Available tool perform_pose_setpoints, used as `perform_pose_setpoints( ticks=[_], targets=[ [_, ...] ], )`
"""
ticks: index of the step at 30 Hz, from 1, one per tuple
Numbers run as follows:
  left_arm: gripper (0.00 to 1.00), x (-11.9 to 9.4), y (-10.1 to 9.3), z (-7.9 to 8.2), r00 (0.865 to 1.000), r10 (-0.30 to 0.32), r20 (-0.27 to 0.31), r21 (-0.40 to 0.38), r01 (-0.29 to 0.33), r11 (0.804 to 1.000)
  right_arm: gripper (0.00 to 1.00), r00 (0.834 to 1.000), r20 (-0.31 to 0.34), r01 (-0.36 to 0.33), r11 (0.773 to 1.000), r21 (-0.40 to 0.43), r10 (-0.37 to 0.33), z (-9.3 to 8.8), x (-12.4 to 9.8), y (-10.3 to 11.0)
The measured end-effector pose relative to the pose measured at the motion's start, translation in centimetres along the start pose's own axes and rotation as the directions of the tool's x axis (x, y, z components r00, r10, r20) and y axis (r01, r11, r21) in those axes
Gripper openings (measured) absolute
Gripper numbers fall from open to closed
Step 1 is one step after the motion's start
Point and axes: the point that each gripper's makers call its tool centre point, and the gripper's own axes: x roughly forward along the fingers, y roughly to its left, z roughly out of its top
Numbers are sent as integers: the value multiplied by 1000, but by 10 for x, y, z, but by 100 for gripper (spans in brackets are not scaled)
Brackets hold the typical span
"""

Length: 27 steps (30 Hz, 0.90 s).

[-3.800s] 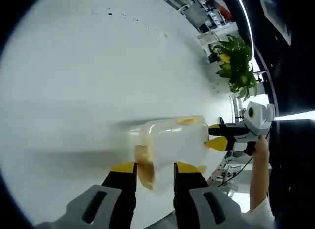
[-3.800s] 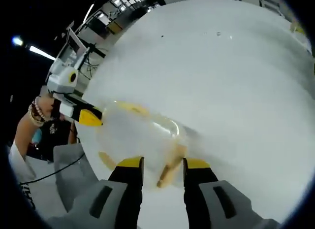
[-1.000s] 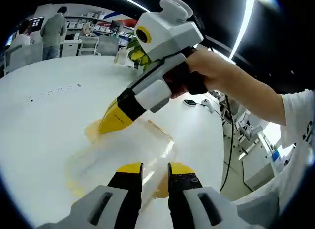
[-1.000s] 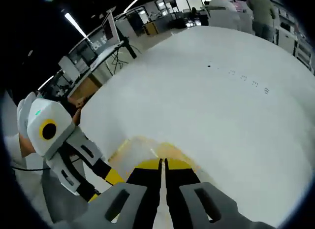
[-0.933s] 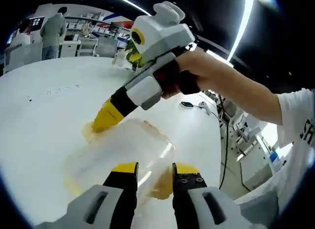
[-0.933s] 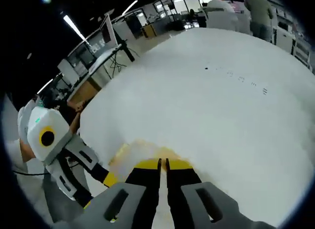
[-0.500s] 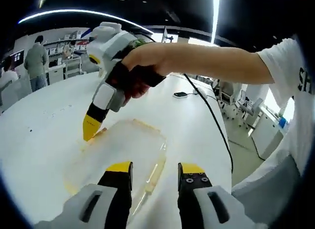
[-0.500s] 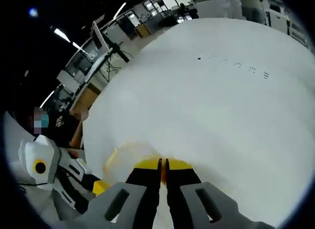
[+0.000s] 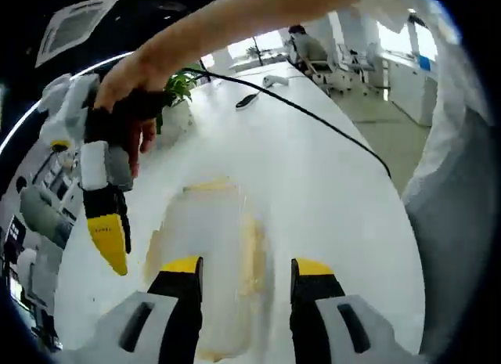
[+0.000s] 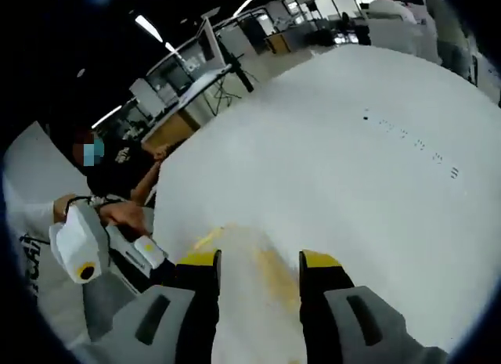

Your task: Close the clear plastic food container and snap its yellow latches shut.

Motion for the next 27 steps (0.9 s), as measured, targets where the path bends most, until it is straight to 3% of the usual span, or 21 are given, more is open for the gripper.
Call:
perform_pose_setpoints(
  ticks=[2,3,5,7,9,10,11,15,18,21,27],
  targets=[
    [34,0,4,2,1000,-2,11,-59,3,998,28,994,-91,44,995,-95,-53,-11,3,-7],
    [32,0,4,3,1000,-7,22,-107,10,994,26,991,-124,32,991,-131,-49,-15,5,-6],
    [28,-2,10,4,999,-17,48,-179,25,984,29,983,-182,-25,988,-154,-4,-22,8,3],
    [23,-2,15,2,999,-13,49,-181,21,983,33,966,-251,-101,983,-154,60,-30,10,14],
    [22,-2,15,3,998,-26,55,-214,38,976,34,950,-314,-89,966,-245,8,-36,12,4],
    [22,-1,15,3,998,-27,57,-227,40,973,32,949,-313,-121,950,-287,27,-33,15,6],
    [22,-1,14,2,998,-25,56,-216,37,976,32,952,-305,-92,967,-238,16,-32,15,7],
    [23,0,11,1,999,-15,34,-109,19,994,31,929,-370,-108,958,-266,2,-33,17,3],
    [23,2,10,0,1000,-9,24,-92,11,996,31,909,-417,-147,928,-341,-10,-34,17,4],
    [24,3,10,0,1000,1,16,-87,1,996,30,888,-458,-147,921,-361,-37,-33,19,3],
    [21,5,6,1,998,47,-37,10,-47,999,28,882,-469,-149,924,-353,-37,-36,15,3]
  ],
)
